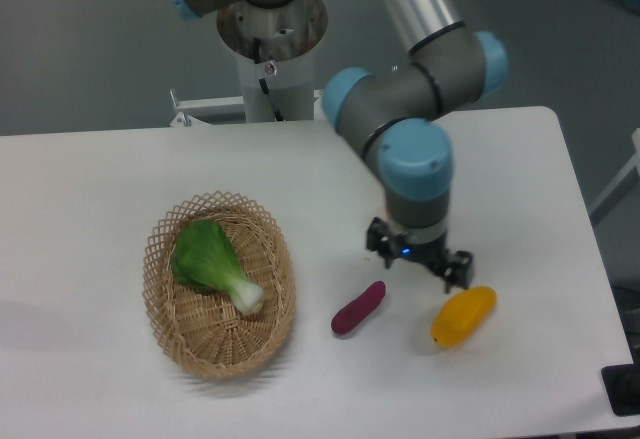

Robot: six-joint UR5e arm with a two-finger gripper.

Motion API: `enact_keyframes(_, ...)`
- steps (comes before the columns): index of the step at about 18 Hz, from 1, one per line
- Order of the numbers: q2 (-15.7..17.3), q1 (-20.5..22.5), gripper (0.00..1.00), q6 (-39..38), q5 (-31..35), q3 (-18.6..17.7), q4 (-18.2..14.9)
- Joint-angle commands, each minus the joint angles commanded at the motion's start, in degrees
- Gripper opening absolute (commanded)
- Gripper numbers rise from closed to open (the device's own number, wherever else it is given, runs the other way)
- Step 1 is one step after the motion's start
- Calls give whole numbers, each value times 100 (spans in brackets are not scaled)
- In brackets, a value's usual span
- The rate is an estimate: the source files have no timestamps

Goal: Place the sweet potato on the table
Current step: 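Raise the open gripper away from the sweet potato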

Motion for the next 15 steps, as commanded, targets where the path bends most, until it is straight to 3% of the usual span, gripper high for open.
enact_keyframes(6,53,536,100,642,-404,62,-26)
enact_keyframes(8,53,677,100,844,-475,114,-236)
enact_keyframes(15,9,809,100,968,-562,272,-431)
